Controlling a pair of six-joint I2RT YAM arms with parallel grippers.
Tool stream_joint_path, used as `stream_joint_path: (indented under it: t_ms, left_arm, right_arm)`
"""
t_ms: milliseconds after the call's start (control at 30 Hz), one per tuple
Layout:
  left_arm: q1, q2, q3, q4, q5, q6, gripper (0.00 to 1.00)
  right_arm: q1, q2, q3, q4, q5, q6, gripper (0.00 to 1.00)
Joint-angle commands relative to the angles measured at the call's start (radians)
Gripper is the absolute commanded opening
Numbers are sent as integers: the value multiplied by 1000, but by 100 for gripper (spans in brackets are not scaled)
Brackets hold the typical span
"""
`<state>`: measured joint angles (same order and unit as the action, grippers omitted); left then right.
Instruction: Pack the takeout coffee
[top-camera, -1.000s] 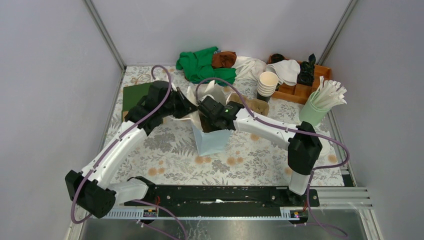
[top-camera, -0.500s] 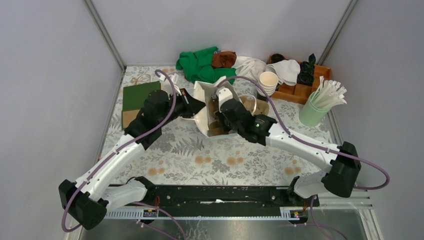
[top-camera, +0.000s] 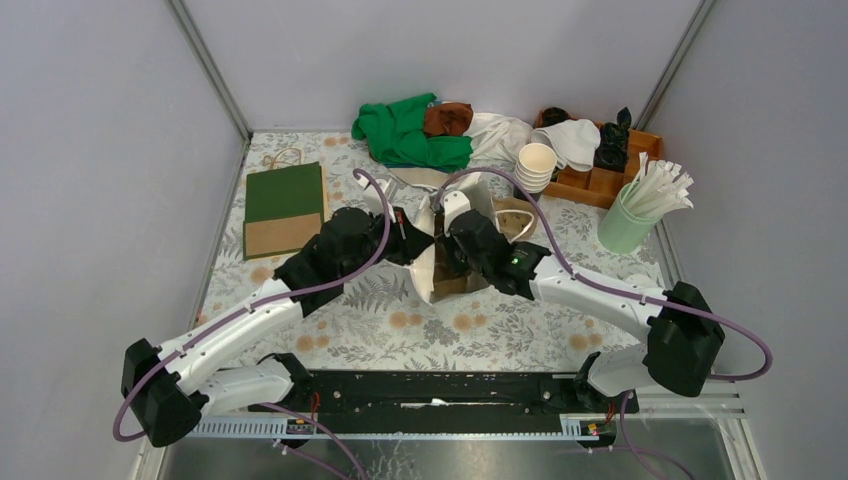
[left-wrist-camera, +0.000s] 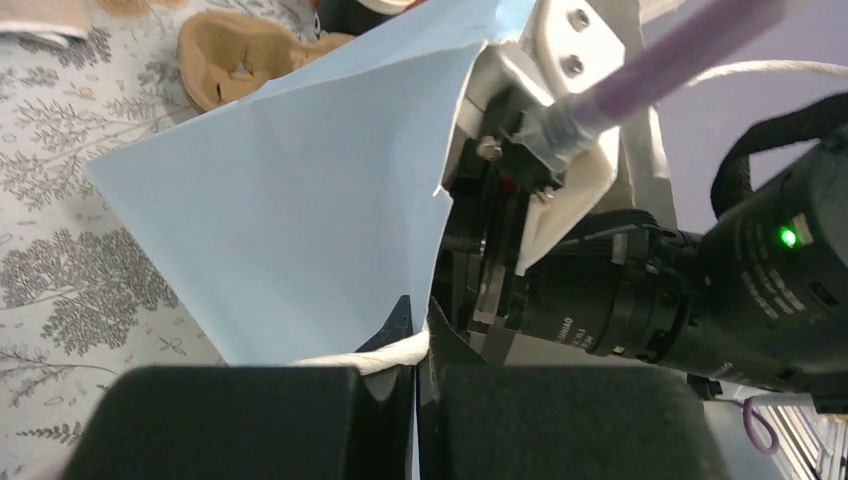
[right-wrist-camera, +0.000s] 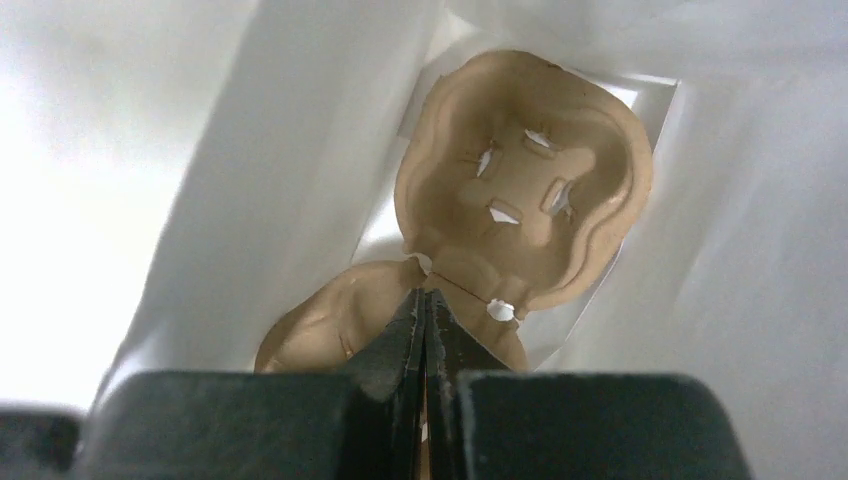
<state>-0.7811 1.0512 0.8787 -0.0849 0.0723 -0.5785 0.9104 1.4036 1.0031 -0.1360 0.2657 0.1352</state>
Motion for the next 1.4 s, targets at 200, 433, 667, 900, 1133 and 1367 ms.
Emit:
stream_joint_path:
  t_ms: [200,433,667,900,1133,1367]
  left_arm:
    - [-70,-69,-9,-31,-38,30,0]
    - [-76,-34,25,-49,-52,-5,0]
    - [-72,-45,1,-37,-154,-99,0]
    - [-23,73,165,-232,-161,-206,0]
    - [113,133,259,-437,-81,-284,0]
    - [143,270,413,-571,13,-277,0]
  right_arm:
    - [-19,-34,-84,71,30,9,0]
    - [-22,-10,-35,-33,94,71,3]
    - [-35,106,72,-100,216,154,2]
    - [-50,211,227,-267,236,210,2]
    - [-83,278,308,-438,160,240,3]
    - [-97,384,459,-632,143,262,3]
